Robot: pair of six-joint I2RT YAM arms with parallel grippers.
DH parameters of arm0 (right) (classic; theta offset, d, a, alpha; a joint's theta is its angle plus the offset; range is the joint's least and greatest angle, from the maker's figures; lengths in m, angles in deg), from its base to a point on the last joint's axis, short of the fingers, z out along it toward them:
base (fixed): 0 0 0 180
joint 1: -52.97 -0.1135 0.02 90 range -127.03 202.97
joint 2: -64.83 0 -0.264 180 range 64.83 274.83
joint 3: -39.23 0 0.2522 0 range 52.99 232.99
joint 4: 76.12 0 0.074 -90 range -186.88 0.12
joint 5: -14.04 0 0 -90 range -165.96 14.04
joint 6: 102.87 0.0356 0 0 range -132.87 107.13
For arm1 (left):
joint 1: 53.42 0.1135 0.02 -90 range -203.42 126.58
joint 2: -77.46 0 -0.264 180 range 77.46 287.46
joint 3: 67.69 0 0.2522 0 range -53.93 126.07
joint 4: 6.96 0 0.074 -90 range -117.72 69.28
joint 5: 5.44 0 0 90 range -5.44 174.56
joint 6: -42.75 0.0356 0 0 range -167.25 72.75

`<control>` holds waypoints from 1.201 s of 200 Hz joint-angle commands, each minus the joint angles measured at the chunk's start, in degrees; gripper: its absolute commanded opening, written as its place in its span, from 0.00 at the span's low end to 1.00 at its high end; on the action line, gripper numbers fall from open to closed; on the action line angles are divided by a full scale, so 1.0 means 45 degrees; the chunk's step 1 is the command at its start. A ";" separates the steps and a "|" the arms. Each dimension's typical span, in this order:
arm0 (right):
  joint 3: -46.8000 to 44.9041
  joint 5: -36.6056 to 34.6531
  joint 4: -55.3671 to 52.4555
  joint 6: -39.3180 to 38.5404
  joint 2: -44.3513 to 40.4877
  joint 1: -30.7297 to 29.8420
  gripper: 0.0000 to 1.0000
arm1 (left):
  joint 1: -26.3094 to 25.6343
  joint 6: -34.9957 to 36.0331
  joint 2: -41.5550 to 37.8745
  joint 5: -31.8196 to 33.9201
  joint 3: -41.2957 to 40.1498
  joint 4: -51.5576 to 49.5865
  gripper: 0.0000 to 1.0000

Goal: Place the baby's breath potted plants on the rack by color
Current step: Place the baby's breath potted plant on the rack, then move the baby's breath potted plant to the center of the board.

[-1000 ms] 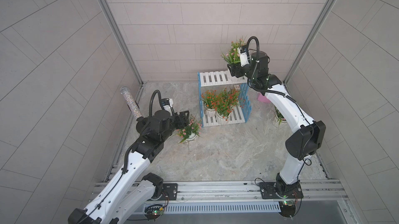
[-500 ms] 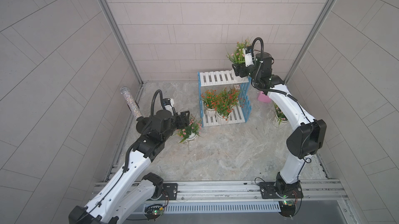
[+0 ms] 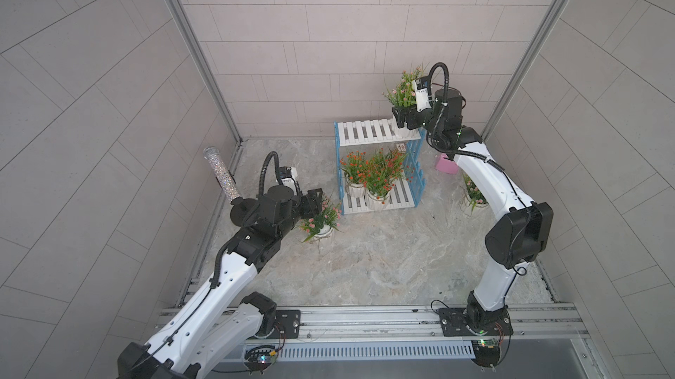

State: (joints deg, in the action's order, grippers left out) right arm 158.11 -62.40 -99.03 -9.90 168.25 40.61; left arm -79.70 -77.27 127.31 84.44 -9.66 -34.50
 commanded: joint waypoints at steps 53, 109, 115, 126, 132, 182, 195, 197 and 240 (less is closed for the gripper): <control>0.0317 0.0563 0.0499 -0.0299 -0.0509 0.0125 0.99 | -0.0047 0.0089 -0.0048 0.0211 -0.0052 0.0197 0.73; 0.0319 0.0856 0.0833 -0.0367 -0.0661 0.0129 0.99 | -0.0046 0.0143 -0.0027 0.0222 -0.0053 0.0230 0.73; 0.0327 0.0858 0.0875 -0.0365 -0.0706 0.0120 0.99 | -0.0050 0.0147 -0.0020 0.0225 -0.0053 0.0230 0.73; 0.0318 0.0907 0.0987 -0.0367 -0.0737 0.0129 0.99 | -0.0056 0.0148 0.0029 0.0225 -0.0053 0.0239 0.73; 0.0361 0.0908 0.1007 -0.0402 -0.0766 0.0130 0.99 | -0.0047 0.0148 0.0032 0.0222 -0.0071 0.0247 0.73; 0.0574 0.0939 0.1234 -0.0396 -0.0967 0.0129 0.99 | -0.0042 0.0165 0.0114 0.0186 -0.0072 0.0287 0.73; 0.0663 0.0946 0.1237 -0.0418 -0.1042 0.0120 0.99 | -0.0041 0.0167 0.0132 0.0194 -0.0072 0.0327 0.73; 0.0678 0.0950 0.1243 -0.0417 -0.1056 0.0127 0.99 | -0.0049 0.0167 0.0134 0.0186 -0.0072 0.0343 0.73; 0.0715 0.1252 0.1394 -0.0101 -0.1562 0.0129 0.99 | -0.0045 0.0138 0.0256 0.0183 -0.0082 0.0402 0.73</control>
State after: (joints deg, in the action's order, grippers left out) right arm 159.60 -58.18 -95.20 -10.32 164.93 41.03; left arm -79.70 -77.20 128.23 84.68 -9.66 -34.18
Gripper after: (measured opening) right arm 0.993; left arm 0.732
